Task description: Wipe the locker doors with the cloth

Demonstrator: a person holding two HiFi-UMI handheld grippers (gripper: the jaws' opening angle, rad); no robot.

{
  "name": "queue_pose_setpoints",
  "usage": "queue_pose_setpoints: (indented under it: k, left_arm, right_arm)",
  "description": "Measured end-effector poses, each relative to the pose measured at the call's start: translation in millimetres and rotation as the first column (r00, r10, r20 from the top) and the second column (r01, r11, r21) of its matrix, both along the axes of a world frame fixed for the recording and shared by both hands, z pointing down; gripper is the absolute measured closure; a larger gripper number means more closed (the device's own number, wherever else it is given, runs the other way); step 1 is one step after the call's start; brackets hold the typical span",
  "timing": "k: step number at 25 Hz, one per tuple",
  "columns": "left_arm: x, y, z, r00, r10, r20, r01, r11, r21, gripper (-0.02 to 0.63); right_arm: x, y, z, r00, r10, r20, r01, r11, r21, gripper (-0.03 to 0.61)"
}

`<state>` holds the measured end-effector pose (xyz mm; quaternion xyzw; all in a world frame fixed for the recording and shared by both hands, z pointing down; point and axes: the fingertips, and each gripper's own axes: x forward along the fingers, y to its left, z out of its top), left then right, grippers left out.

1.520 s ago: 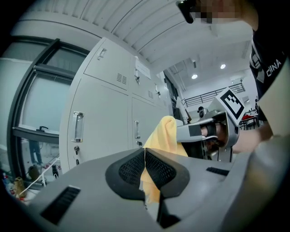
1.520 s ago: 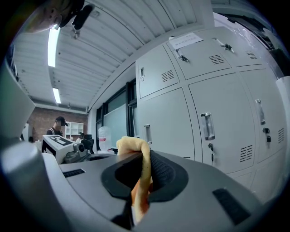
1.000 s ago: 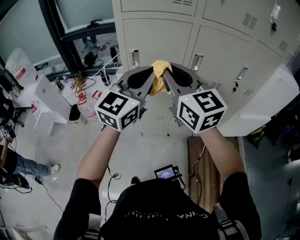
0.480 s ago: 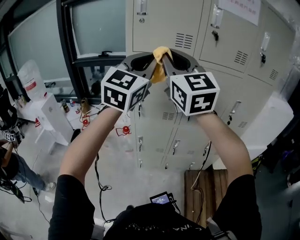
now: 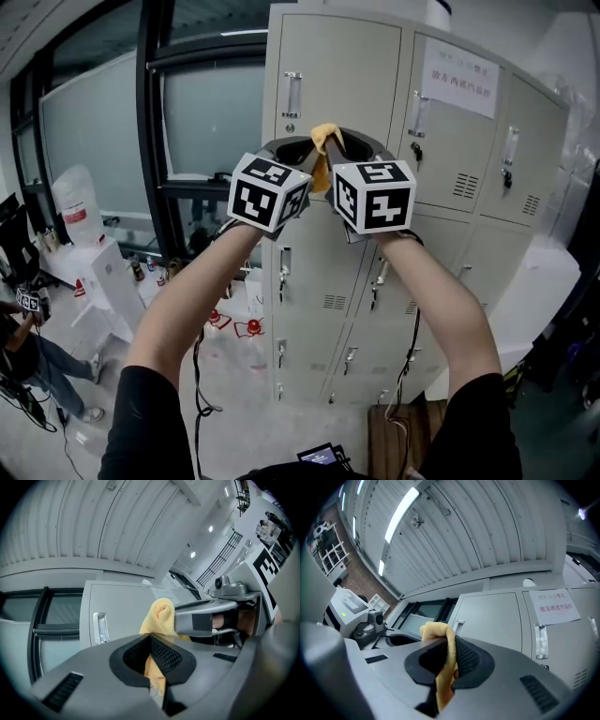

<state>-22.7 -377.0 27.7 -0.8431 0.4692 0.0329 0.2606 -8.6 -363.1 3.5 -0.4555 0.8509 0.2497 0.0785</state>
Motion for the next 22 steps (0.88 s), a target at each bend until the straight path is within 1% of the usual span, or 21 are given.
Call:
queue_pose_setpoints:
  k: [5,8,14,18,22]
  left_arm:
    - [1,-1,-24,1.000,-0.008,-0.010,0.008,1.000,0.007,0.592]
    - [3,-1,-37,1.000,-0.022,0.000,0.022,1.000,0.017,0.592]
    - [6,-5,-66,0.999,-0.045,0.014,0.044,0.999,0.032,0.592]
    - [-3,-10,-90,0.998,-0.055,0.001,0.055,0.998,0.037,0.592]
    - [-21,-26,-113,0.996,-0.082,0.019,0.081,0.995,0.059,0.592]
  right_arm:
    - [-6,3,-29,0.999,0.012,-0.032,-0.011,0.999,0.039,0.528]
    - [-7,5,-41,0.999,0.010,-0.043,-0.008,0.999,0.052,0.528]
    - [-3,1,-70,0.999,-0.036,-0.038,0.038,0.997,0.062,0.528]
    - [-12,-3,-94,0.998,-0.046,-0.052,0.051,0.995,0.089,0.528]
    - [-31,-16,-116,0.998,-0.051,-0.048,0.056,0.991,0.121,0.528]
